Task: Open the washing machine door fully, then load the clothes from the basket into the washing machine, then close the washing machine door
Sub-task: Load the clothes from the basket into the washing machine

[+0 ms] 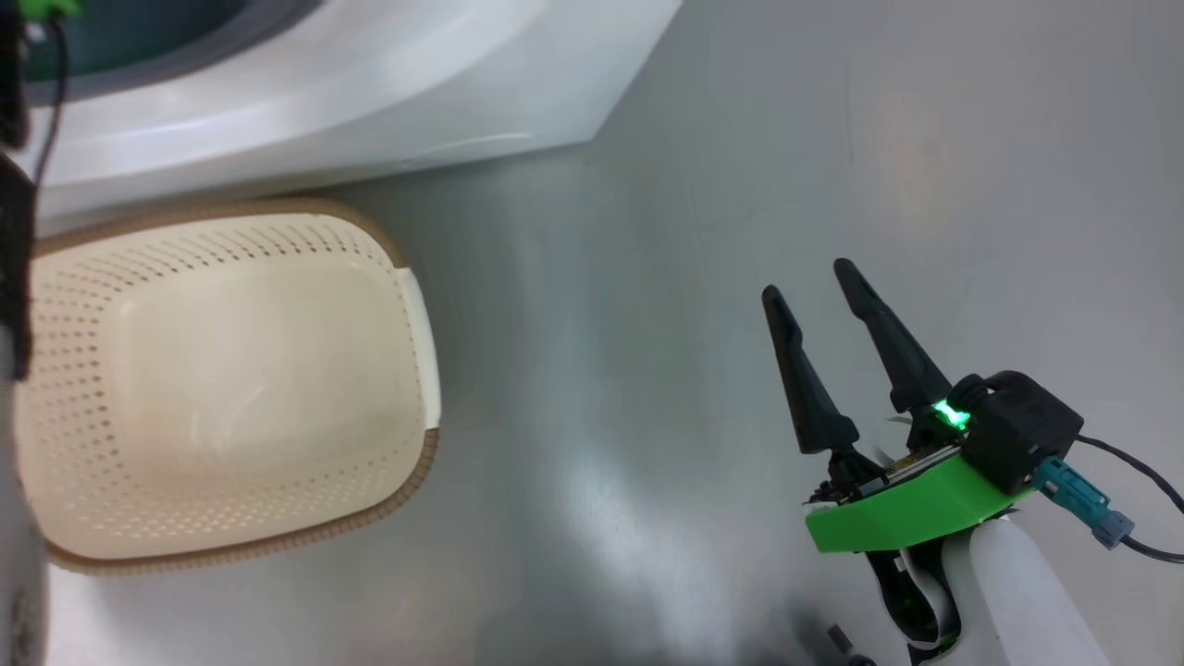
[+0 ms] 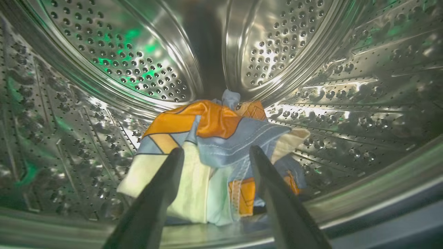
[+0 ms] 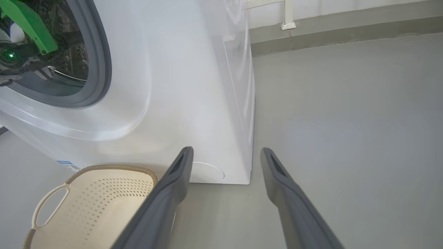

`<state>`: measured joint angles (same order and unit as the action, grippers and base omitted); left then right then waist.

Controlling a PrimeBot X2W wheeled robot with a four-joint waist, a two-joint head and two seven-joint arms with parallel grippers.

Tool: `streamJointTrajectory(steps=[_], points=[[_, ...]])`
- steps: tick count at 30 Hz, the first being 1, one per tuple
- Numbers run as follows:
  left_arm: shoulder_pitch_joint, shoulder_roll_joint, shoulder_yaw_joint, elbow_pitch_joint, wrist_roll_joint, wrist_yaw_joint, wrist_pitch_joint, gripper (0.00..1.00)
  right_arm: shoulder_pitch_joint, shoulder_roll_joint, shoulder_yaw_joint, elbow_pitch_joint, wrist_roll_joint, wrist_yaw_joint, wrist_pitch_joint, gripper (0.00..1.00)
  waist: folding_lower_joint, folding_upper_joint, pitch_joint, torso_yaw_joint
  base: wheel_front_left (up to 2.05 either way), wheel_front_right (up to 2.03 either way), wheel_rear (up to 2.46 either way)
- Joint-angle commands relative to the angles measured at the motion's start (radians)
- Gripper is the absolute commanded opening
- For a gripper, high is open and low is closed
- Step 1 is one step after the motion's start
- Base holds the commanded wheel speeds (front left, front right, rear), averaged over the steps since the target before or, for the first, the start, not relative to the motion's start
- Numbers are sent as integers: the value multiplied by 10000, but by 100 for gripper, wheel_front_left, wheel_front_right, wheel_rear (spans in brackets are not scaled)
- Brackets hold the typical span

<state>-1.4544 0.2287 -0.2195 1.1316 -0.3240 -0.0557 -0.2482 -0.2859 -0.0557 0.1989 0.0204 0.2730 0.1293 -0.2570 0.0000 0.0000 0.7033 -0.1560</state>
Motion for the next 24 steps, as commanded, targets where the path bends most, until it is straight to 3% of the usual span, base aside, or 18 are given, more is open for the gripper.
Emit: streamJointTrajectory(steps=[1,12,24], points=[[335,352,104,-277,-96,78,-92,100,348,38,119,-155,-178,14,-48,100,0,0,-601,375,0,0,0],[3272,112,659,-2317,-462,225,-133,100,940,-93,-49,82,-203,14,-48,100,0,0,-2374,878,0,0,0],[7705,-277,1418,-6252,-314,718,-134,100,1777,-153,-126,451,-124,14,-48,100,0,0,-4243,1100,0,0,0]])
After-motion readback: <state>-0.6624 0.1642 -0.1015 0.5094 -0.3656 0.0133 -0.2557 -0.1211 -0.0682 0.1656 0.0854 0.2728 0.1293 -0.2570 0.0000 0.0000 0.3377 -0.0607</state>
